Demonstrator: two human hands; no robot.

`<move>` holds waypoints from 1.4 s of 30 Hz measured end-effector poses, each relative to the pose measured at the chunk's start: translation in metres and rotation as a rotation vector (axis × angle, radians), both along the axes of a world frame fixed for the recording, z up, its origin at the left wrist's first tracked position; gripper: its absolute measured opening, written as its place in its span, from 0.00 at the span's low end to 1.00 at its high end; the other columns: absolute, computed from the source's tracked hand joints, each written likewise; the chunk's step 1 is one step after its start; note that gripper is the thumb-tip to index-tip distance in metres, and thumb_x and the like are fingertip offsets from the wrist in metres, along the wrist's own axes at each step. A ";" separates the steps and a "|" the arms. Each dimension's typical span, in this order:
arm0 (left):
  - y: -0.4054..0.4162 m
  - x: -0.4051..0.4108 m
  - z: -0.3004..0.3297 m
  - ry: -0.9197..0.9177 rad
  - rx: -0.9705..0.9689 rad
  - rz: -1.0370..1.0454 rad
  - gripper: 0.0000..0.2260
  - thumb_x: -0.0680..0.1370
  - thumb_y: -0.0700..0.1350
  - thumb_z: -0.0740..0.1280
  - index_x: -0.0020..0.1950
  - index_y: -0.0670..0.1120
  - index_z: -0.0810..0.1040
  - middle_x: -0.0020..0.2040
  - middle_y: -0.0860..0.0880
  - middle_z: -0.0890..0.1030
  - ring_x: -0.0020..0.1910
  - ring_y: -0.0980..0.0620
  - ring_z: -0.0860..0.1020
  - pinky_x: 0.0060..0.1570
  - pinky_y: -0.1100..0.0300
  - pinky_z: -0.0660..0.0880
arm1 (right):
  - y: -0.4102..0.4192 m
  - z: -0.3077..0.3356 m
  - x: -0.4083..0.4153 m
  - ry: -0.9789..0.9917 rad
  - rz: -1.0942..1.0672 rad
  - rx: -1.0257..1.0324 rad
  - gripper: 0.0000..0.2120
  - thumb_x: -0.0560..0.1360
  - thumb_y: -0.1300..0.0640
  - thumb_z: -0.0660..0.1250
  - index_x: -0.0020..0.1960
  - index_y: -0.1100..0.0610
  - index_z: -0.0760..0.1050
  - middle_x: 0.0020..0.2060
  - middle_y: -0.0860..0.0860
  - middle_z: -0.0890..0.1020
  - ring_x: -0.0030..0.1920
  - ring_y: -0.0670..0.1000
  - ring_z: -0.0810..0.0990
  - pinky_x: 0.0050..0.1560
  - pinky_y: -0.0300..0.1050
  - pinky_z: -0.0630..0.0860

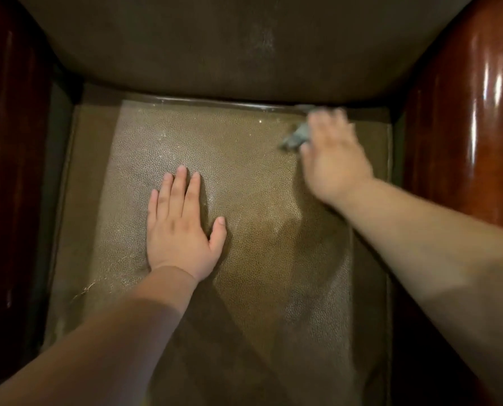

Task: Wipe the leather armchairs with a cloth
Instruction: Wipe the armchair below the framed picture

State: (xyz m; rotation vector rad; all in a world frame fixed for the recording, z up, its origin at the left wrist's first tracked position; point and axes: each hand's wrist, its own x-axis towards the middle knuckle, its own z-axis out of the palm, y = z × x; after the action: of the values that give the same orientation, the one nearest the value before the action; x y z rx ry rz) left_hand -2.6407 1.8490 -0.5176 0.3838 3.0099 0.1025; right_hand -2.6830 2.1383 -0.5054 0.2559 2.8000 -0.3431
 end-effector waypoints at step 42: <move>-0.083 -0.032 -0.003 -0.018 0.139 0.222 0.35 0.81 0.60 0.56 0.85 0.46 0.58 0.86 0.44 0.56 0.86 0.45 0.51 0.84 0.45 0.47 | -0.121 0.007 -0.059 0.012 -0.188 -0.041 0.29 0.85 0.54 0.53 0.82 0.64 0.54 0.81 0.62 0.60 0.82 0.60 0.55 0.82 0.56 0.48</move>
State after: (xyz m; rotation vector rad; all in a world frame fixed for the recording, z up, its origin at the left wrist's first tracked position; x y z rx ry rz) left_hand -2.6728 1.7660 -0.5210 0.0583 3.0257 0.3326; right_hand -2.7415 2.0169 -0.4986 0.5109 2.7834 -0.4464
